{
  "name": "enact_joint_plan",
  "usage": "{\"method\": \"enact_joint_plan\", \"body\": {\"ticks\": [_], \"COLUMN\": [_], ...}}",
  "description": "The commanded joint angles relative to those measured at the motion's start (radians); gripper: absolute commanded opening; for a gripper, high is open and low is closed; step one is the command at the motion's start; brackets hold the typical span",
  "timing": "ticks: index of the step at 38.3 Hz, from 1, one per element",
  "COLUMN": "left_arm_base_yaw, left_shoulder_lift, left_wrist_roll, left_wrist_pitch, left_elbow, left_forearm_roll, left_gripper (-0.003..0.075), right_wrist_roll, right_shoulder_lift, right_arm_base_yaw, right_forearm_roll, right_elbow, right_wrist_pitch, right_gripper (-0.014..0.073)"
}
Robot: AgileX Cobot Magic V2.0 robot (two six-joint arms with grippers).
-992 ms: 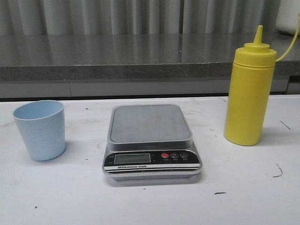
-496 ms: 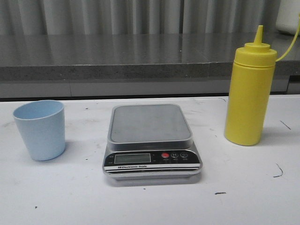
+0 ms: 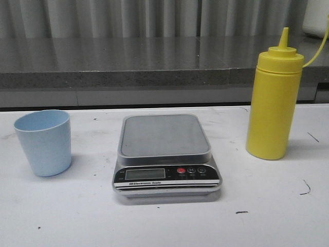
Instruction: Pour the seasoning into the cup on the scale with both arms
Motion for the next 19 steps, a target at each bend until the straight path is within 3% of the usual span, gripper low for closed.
{"method": "enact_joint_plan", "body": {"ticks": [1, 13, 19], "left_arm_base_yaw": [-0.018, -0.253, -0.381], "left_shoulder_lift": [0.045, 0.365, 0.562], "left_wrist_roll": [0.009, 0.086, 0.108], "left_wrist_pitch": [-0.087, -0.023, 0.097], "left_elbow": [-0.042, -0.211, -0.355], "left_forearm_roll": [-0.032, -0.021, -0.004], "left_gripper": [0.0636, 0.0575, 0.0574], "right_wrist_roll": [-0.003, -0.003, -0.003], "right_shoulder_lift": [0.015, 0.015, 0.015], "right_arm_base_yaw": [0.0, 0.0, 0.0], "right_forearm_roll": [-0.002, -0.001, -0.001], "right_elbow": [-0.031, -0.025, -0.025], "right_wrist_pitch": [-0.091, -0.107, -0.107], "right_gripper": [0.0642, 0.0642, 0.0642]}}
